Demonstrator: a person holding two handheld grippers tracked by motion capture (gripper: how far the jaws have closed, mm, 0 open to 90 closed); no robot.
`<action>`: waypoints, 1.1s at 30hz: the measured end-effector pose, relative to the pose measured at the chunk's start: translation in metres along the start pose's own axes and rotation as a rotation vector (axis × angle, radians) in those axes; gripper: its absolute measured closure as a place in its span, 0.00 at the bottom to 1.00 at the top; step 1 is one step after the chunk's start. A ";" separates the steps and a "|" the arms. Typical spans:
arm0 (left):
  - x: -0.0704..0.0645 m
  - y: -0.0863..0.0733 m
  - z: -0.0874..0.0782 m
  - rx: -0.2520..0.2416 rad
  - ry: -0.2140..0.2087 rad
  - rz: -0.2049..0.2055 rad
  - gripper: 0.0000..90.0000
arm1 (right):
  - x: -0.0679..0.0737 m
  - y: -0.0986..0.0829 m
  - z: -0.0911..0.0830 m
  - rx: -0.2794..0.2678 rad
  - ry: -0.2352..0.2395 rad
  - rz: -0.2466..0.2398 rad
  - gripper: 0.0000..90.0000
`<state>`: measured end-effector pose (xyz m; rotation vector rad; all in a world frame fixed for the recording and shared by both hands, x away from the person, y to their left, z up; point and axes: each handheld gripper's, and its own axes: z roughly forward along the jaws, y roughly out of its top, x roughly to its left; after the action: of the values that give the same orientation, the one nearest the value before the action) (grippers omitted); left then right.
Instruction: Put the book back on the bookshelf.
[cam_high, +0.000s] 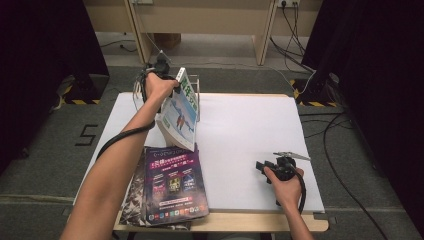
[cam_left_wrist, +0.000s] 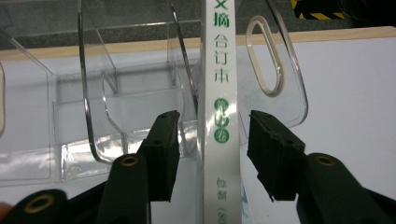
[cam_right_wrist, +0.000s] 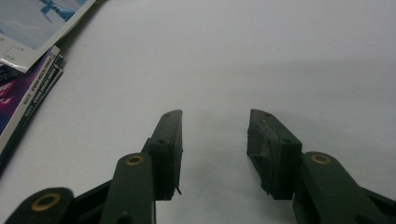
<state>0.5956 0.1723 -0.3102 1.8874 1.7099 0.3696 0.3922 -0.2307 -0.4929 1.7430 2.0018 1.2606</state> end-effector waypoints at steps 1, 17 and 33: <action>-0.001 0.001 0.000 -0.004 0.003 0.005 0.58 | 0.000 0.000 0.000 0.000 0.000 0.000 0.62; -0.008 0.007 0.014 0.074 0.027 0.049 0.59 | -0.001 0.000 0.000 0.002 0.007 0.012 0.61; -0.006 0.008 0.027 0.136 0.051 0.043 0.66 | -0.001 0.000 0.000 0.000 0.015 0.015 0.61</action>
<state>0.6163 0.1602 -0.3267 2.0308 1.7699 0.3282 0.3923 -0.2320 -0.4932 1.7574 2.0008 1.2819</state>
